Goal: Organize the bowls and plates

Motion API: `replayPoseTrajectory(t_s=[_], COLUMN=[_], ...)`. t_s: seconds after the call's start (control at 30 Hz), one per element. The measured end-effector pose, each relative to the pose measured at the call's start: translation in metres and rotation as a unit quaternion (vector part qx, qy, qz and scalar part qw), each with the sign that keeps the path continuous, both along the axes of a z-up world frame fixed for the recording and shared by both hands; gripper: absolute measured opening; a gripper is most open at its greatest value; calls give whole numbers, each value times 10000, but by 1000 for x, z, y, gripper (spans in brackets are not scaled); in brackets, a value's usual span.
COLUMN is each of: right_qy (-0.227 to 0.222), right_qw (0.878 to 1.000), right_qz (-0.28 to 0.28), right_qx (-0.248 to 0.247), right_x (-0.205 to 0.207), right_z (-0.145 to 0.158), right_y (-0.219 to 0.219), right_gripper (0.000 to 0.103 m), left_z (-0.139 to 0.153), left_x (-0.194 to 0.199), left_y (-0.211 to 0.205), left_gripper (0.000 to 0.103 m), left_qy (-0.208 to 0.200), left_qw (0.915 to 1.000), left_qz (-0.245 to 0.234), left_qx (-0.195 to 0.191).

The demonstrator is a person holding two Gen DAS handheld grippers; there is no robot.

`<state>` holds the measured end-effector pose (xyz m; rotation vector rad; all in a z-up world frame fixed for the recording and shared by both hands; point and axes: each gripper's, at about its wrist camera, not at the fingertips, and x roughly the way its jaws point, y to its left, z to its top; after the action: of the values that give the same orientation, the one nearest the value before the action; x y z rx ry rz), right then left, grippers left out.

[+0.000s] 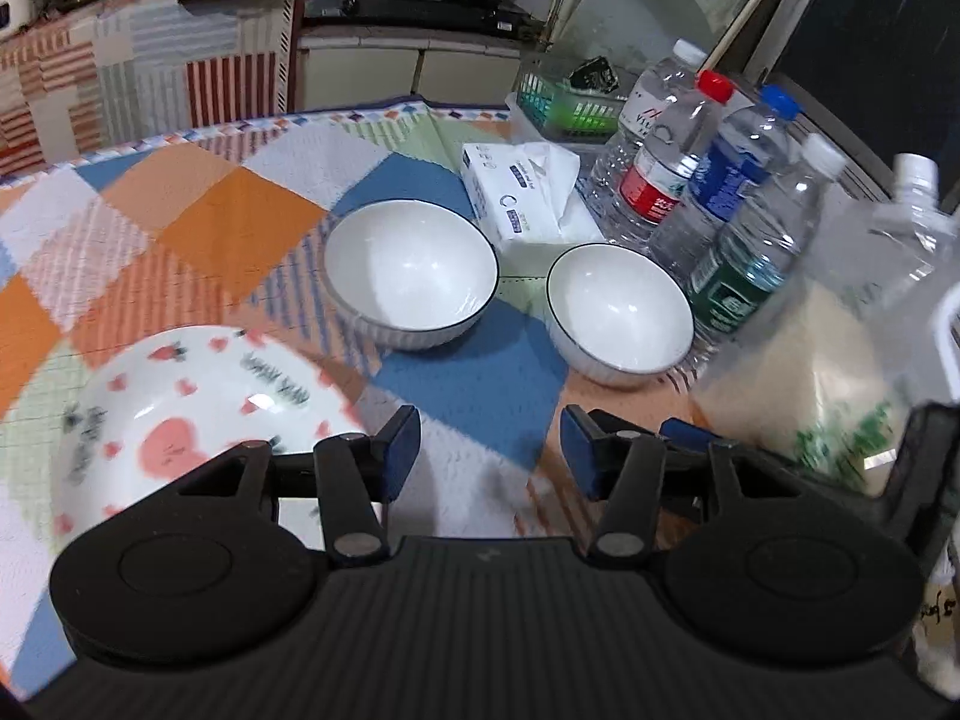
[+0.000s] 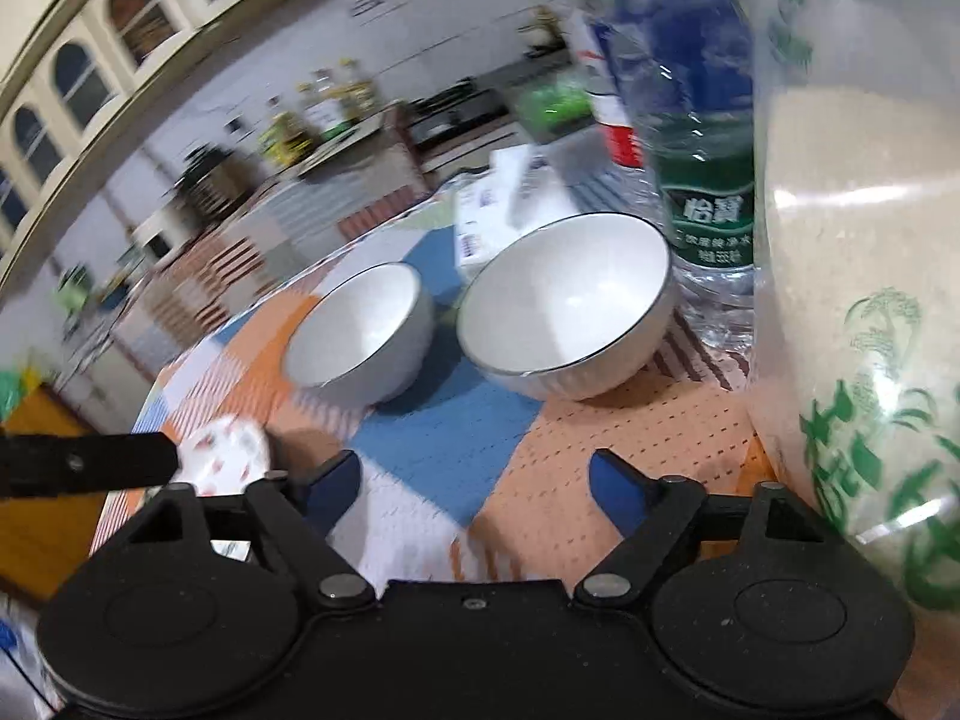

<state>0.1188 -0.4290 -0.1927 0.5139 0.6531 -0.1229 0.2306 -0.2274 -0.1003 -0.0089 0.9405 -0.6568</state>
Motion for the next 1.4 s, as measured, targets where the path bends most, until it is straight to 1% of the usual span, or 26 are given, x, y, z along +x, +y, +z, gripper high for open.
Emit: replayPoseTrajectory(t_s=[0.07, 0.13, 0.2, 0.27, 0.3, 0.4, 0.43, 0.5, 0.57, 0.6, 0.63, 0.7, 0.73, 0.77, 0.8, 0.83, 0.87, 1.0, 1.03, 1.07, 1.1, 1.13, 1.2, 1.27, 1.33, 1.4], right_qy=[-62, -158, -141, -230, -302, -404, -429, -517, -533, -444, -317, -47, 10, 45, 66, 108, 134, 321, 382, 423, 454, 485, 596, 711, 721, 669], right_qw=[9999, 9991, 9962, 9894, 9859, 9738, 9694, 9645, 9580, 9544, 9511, 9467, 9471, 9500, 9551, 9605, 9624, 9655, 9649, 9624, 9612, 9620, 9635, 9660, 9673, 9724], right_qz=[-156, -361, -711, -1132, -1275, -1702, -1879, -2097, -2305, -2437, -2566, -2787, -2819, -2759, -2625, -2512, -2510, -2498, -2519, -2601, -2640, -2611, -2535, -2419, -2367, -2173], right_qx=[-6, 155, 481, 883, 1045, 1451, 1522, 1522, 1624, 1667, 1690, 1616, 1534, 1463, 1372, 1198, 1031, 662, 644, 662, 664, 642, 625, 575, 566, 531], right_x=[7, 14, 20, 20, 19, 18, 18, 18, 20, 22, 23, 28, 31, 35, 40, 44, 46, 51, 54, 55, 57, 62, 68, 68, 66, 65], right_z=[-5, -9, -17, -24, -27, -35, -36, -36, -37, -38, -40, -46, -46, -47, -47, -46, -46, -47, -48, -48, -47, -43, -40, -38, -33, -26], right_y=[0, -3, -10, -17, -20, -28, -29, -28, -29, -31, -33, -35, -34, -33, -33, -30, -28, -24, -24, -23, -24, -27, -27, -29, -24, -20], right_gripper=[85, 85, 85, 85, 85, 85, 84, 83, 80, 77, 71, 63, 56, 51, 43, 41, 40, 32, 29, 28, 28, 27, 26, 25, 25, 25], left_z=[-11, -21, -28, -32, -33, -34, -35, -38, -43, -45, -49, -54, -57, -59, -61, -62, -64, -74, -77, -79, -81, -80, -78, -71, -62, -52], left_x=[16, 28, 41, 52, 55, 60, 62, 66, 67, 67, 67, 67, 67, 67, 66, 67, 67, 73, 75, 76, 76, 75, 71, 68, 64, 61], left_y=[-14, -24, -30, -36, -40, -57, -61, -69, -78, -81, -85, -92, -95, -98, -100, -102, -104, -110, -111, -112, -113, -113, -112, -107, -101, -91], left_gripper=[50, 50, 50, 50, 48, 48, 47, 47, 43, 42, 39, 35, 33, 31, 30, 28, 27, 22, 17, 11, 10, 9, 8, 8, 8, 8], left_qy=[148, 313, 540, 742, 775, 758, 750, 754, 723, 716, 713, 722, 713, 700, 681, 676, 688, 789, 840, 896, 959, 930, 831, 882, 798, 865], left_qw=[9998, 9992, 9971, 9944, 9939, 9947, 9949, 9951, 9957, 9959, 9960, 9962, 9964, 9965, 9967, 9967, 9965, 9954, 9949, 9944, 9940, 9944, 9958, 9956, 9964, 9957], left_qz=[11, 113, 273, 347, 340, 244, 261, 311, 340, 344, 344, 347, 332, 335, 348, 368, 392, 490, 505, 493, 455, 447, 348, 303, 299, 336], left_qx=[-94, -222, -458, -665, -701, -649, -624, -554, -470, -435, -405, -333, -321, -297, -275, -265, -265, -251, -244, -256, -278, -240, -158, -79, 25, 7])
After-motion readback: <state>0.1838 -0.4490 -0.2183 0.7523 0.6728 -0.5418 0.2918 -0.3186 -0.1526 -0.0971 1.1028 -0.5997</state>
